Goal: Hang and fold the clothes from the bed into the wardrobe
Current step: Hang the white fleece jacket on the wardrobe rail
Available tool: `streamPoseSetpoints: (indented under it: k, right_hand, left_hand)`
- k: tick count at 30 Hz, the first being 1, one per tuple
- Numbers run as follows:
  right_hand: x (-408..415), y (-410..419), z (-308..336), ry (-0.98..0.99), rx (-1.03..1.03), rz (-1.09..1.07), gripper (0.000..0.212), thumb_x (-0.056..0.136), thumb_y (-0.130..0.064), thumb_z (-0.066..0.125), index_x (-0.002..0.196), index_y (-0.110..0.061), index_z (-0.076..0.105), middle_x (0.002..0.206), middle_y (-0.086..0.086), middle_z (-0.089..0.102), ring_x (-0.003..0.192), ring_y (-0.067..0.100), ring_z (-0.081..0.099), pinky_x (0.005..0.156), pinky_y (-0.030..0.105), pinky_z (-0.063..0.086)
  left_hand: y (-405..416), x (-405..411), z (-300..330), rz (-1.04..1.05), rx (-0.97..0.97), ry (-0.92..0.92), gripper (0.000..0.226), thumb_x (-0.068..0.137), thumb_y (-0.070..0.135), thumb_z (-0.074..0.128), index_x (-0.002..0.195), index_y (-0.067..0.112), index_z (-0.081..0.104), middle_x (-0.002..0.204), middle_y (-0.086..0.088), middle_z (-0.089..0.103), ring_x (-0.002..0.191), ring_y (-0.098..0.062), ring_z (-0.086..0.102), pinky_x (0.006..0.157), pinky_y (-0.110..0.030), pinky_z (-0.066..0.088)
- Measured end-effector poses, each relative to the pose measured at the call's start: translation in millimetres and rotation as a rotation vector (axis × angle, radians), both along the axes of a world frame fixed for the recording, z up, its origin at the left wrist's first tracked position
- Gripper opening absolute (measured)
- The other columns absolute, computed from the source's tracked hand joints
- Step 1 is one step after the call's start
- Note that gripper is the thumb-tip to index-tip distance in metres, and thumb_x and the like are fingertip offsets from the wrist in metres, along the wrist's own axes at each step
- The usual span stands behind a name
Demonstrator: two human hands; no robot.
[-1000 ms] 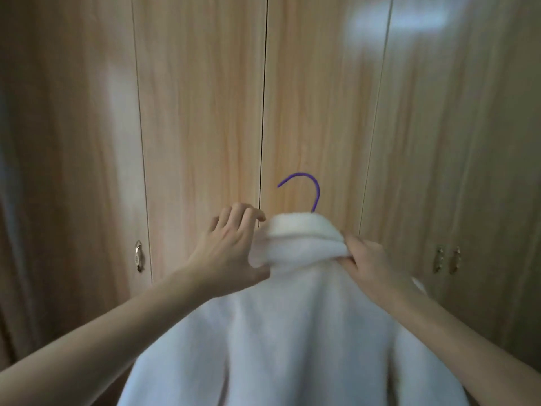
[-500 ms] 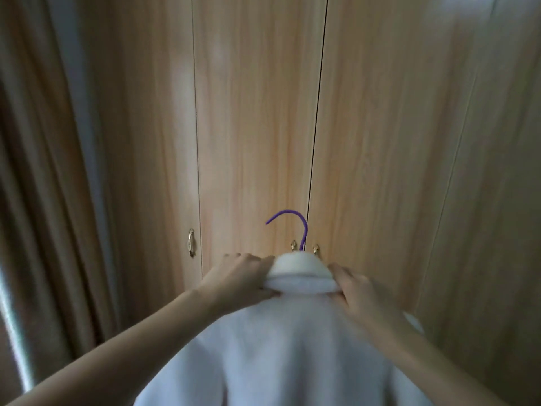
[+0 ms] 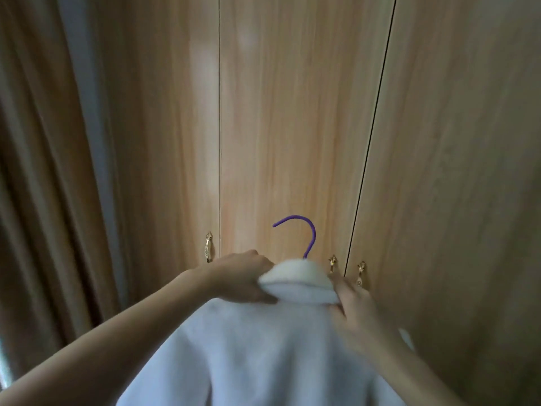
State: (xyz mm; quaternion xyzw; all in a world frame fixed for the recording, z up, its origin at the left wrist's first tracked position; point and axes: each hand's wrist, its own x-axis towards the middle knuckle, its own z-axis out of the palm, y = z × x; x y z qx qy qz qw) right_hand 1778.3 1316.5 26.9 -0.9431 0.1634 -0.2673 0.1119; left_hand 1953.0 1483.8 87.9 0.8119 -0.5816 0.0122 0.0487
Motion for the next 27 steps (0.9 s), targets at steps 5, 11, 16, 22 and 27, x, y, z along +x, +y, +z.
streamPoseSetpoints:
  k: [5, 11, 16, 22, 27]
  right_hand:
    - [46.1, -9.8, -18.3, 0.228, -0.020, -0.091, 0.034, 0.092, -0.039, 0.045, 0.124, -0.026, 0.042, 0.120, 0.002, 0.059, 0.114, 0.030, 0.054, 0.084, 0.041, 0.045]
    - [79.1, -52.4, -45.4, 0.360, 0.235, 0.033, 0.035, 0.088, -0.055, 0.051, 0.113, -0.030, 0.047, 0.107, -0.006, 0.062, 0.100, 0.017, 0.058, 0.081, 0.037, 0.048]
    - [89.6, -95.8, -62.7, 0.108, 0.350, -0.059, 0.028, 0.083, -0.045, 0.064, 0.099, -0.022, 0.060, 0.085, -0.010, 0.066, 0.075, 0.008, 0.061, 0.073, 0.028, 0.049]
    - [124.4, -171.3, -80.3, -0.002, 0.395, -0.751, 0.037, 0.085, -0.025, 0.060, 0.107, 0.003, 0.050, 0.098, 0.024, 0.063, 0.095, 0.040, 0.062, 0.077, 0.039, 0.047]
    - [131.1, -177.7, -73.4, 0.211, 0.211, -0.912, 0.038, 0.089, -0.040, 0.057, 0.105, -0.006, 0.062, 0.104, 0.014, 0.067, 0.099, 0.034, 0.066, 0.076, 0.036, 0.051]
  left_hand:
    - [-19.6, 58.2, -28.4, -0.092, -0.032, -0.090, 0.031, 0.085, 0.057, 0.059, 0.099, 0.029, 0.062, 0.095, 0.005, 0.069, 0.092, -0.019, 0.061, 0.066, -0.026, 0.036]
    - [-54.2, 106.1, -70.9, -0.161, -0.130, 0.064, 0.026, 0.081, 0.055, 0.064, 0.089, 0.031, 0.056, 0.085, 0.006, 0.069, 0.084, -0.020, 0.061, 0.066, -0.028, 0.045]
    - [-65.6, 136.7, -93.5, -0.163, -0.121, 0.124, 0.029, 0.077, 0.057, 0.060, 0.096, 0.045, 0.041, 0.087, 0.008, 0.069, 0.086, -0.022, 0.062, 0.066, -0.031, 0.047]
    - [-70.4, 145.7, -114.1, -0.088, -0.154, 0.138, 0.030, 0.079, 0.058, 0.063, 0.101, 0.039, 0.056, 0.096, 0.011, 0.070, 0.096, -0.017, 0.062, 0.068, -0.030, 0.046]
    - [-80.6, 148.3, -124.1, -0.056, -0.173, 0.090, 0.038, 0.079, 0.061, 0.058, 0.109, 0.038, 0.059, 0.100, 0.013, 0.069, 0.096, -0.017, 0.061, 0.069, -0.030, 0.048]
